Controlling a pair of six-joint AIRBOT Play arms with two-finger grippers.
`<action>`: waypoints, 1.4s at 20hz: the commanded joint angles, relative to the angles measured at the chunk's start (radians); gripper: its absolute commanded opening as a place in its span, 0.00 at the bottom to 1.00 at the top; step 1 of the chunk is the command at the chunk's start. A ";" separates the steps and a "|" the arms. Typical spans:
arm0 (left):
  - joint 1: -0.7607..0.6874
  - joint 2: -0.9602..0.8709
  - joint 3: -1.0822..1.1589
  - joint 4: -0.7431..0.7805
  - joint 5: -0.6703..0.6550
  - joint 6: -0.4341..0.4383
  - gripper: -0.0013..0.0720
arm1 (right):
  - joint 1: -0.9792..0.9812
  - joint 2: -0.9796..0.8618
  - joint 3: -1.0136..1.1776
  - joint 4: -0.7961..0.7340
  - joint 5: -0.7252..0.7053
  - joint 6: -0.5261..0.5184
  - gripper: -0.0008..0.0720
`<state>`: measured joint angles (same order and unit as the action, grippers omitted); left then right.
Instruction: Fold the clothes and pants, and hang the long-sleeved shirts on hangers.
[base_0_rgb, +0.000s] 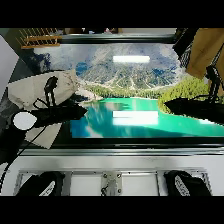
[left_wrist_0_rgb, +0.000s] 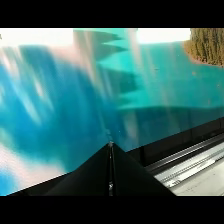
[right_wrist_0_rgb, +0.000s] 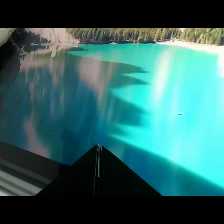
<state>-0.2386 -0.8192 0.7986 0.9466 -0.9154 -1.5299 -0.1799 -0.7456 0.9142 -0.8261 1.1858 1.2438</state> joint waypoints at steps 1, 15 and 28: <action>0.000 -0.001 -0.002 0.001 0.002 0.000 0.02 | 0.001 -0.001 -0.002 0.001 0.000 0.000 0.04; 0.149 -0.243 0.216 0.363 0.117 0.058 0.96 | 0.001 -0.001 -0.002 0.001 0.000 0.000 0.04; 0.217 -1.020 0.760 0.867 -0.011 0.157 0.96 | 0.001 -0.002 -0.002 0.000 0.000 0.000 0.04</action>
<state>-0.0082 -1.7134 1.4662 1.7756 -0.8806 -1.4162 -0.1799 -0.7464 0.9131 -0.8253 1.1858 1.2442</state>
